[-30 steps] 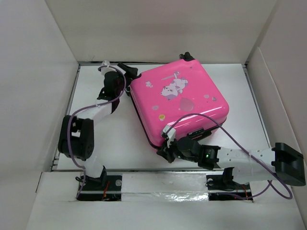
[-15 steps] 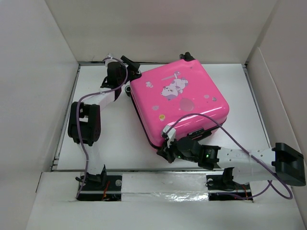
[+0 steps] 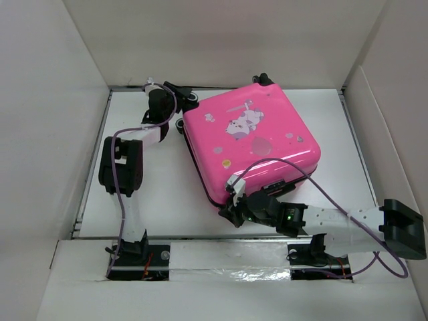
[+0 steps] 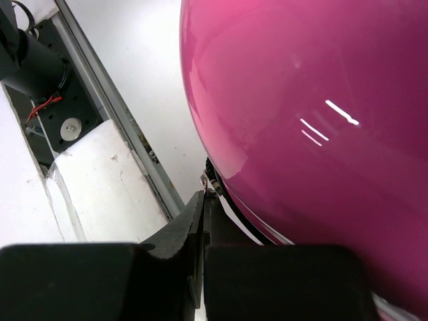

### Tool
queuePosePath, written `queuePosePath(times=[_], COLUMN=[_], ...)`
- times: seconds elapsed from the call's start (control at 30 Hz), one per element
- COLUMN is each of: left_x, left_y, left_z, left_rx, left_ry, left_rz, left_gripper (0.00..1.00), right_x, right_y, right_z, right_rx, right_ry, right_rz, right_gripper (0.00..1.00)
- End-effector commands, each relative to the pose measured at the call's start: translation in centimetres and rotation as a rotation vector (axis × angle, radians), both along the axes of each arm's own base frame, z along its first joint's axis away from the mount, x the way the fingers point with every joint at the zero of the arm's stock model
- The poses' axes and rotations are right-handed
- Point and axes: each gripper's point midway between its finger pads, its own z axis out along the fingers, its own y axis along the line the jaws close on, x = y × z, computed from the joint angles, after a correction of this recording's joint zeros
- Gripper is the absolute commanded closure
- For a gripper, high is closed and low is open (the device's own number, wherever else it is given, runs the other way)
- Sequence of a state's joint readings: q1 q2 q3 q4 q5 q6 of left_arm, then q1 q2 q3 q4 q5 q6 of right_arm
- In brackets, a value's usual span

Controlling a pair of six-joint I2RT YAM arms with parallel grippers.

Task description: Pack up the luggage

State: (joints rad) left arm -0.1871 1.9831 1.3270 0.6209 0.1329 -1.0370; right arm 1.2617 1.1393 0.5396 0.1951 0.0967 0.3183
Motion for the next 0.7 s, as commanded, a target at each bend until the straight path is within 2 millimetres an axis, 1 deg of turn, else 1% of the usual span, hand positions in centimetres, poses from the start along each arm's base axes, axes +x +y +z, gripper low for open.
queuePosePath(times=[0.0, 0.03, 0.07, 0.1, 0.13, 0.17, 0.2, 0.23, 0.27, 0.3, 0.33, 0.37, 0.4, 0.43, 0.47, 0.5, 0.53, 0.57, 0.6, 0.63, 0.67], left_x=[-0.7, -0.6, -0.7, -0.7, -0.7, -0.9, -1.0, -1.3, -1.4, -1.9, -2.0, -2.8, -3.6, -4.3, -5.9, -6.8, -7.6, -9.6, -10.5, -11.4, -13.0], left_y=[-3.1, -3.1, -3.2, -3.2, -3.2, -3.1, -3.1, -2.5, -1.9, -1.7, -0.1, 1.0, 2.0, 3.0, 4.6, 4.8, 5.6, 5.9, 6.2, 6.4, 6.6], left_z=[0.8, 0.9, 0.7, 1.2, 1.3, 1.1, 1.5, 1.8, 0.9, 2.2, 2.4, 0.7, 2.4, 2.2, 1.4, 1.7, 1.4, 0.5, 0.5, 0.2, -1.5], left_rx=[-0.065, -0.068, -0.075, -0.082, -0.085, -0.085, -0.088, -0.090, -0.086, -0.093, -0.089, -0.079, -0.081, -0.072, -0.064, -0.062, -0.059, -0.046, -0.037, -0.028, -0.022], left_ry=[-0.059, -0.068, -0.070, -0.095, -0.102, -0.102, -0.119, -0.139, -0.119, -0.164, -0.175, -0.144, -0.189, -0.194, -0.181, -0.202, -0.204, -0.193, -0.205, -0.202, -0.168], left_rz=[-0.098, -0.100, -0.103, -0.105, -0.104, -0.102, -0.104, -0.093, -0.082, -0.078, -0.047, -0.016, 0.007, 0.028, 0.065, 0.068, 0.084, 0.090, 0.098, 0.103, 0.105], left_gripper=[0.51, 0.57, 0.68, 0.75, 0.83, 0.99, 1.00, 1.00, 1.00, 1.00, 1.00, 1.00, 1.00, 1.00, 1.00, 1.00, 1.00, 1.00, 1.00, 1.00, 1.00], right_x=[-2.9, -2.5, -2.3, -2.3, -2.0, -2.0, -1.7, -1.2, -0.8, -0.3, 0.8, 1.4, 1.9, 2.7, 4.2, 4.7, 5.6, 7.4, 8.3, 9.2, 10.2], right_y=[1.7, 1.6, 1.5, 1.4, 1.2, 1.1, 0.8, 0.3, 0.2, -0.3, -0.9, -1.4, -1.9, -2.4, -3.3, -3.9, -4.4, -5.6, -6.4, -7.3, -8.0], right_z=[3.3, 3.3, 3.2, 3.1, 3.2, 3.1, 3.1, 3.2, 3.6, 3.3, 3.4, 4.0, 4.0, 4.1, 4.4, 4.7, 5.3, 5.8, 5.9, 6.9, 8.1], right_rx=[0.131, 0.131, 0.127, 0.127, 0.131, 0.128, 0.130, 0.138, 0.150, 0.146, 0.151, 0.169, 0.170, 0.172, 0.181, 0.185, 0.192, 0.191, 0.178, 0.190, 0.199], right_ry=[0.038, 0.029, 0.026, 0.027, 0.026, 0.028, 0.027, 0.025, 0.020, 0.022, 0.019, 0.008, 0.010, 0.003, 0.000, -0.002, -0.014, -0.034, -0.038, -0.061, -0.097], right_rz=[0.118, 0.093, 0.084, 0.080, 0.071, 0.069, 0.058, 0.038, 0.026, 0.010, -0.025, -0.042, -0.047, -0.073, -0.106, -0.113, -0.134, -0.176, -0.201, -0.227, -0.251], right_gripper=[1.00, 1.00, 1.00, 1.00, 1.00, 1.00, 1.00, 1.00, 1.00, 1.00, 1.00, 1.00, 1.00, 1.00, 1.00, 1.00, 1.00, 1.00, 1.00, 1.00, 1.00])
